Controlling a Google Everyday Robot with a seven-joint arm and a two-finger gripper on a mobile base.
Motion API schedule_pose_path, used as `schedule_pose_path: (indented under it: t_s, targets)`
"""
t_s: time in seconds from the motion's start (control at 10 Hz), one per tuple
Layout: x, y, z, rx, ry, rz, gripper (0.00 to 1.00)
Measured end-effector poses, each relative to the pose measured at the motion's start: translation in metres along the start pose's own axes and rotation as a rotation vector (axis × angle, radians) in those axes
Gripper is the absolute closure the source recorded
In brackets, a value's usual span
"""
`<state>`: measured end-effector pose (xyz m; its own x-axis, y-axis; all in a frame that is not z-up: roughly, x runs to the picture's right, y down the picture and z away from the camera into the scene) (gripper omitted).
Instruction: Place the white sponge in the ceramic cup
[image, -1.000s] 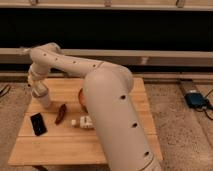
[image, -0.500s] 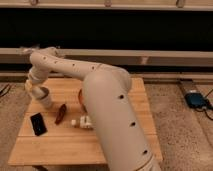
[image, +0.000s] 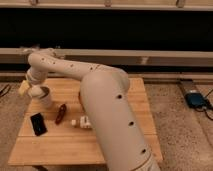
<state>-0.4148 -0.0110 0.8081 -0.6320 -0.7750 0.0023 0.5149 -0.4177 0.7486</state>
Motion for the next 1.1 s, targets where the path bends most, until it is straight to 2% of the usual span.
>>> schedule_pose_path:
  t_s: [0.4, 0.8, 1.1]
  targets:
    - [-0.006, 0.014, -0.002, -0.026, -0.001, 0.006, 0.2]
    - [-0.015, 0.026, -0.014, -0.073, 0.009, 0.005, 0.2]
    - [-0.022, 0.017, -0.017, -0.104, 0.009, -0.017, 0.2]
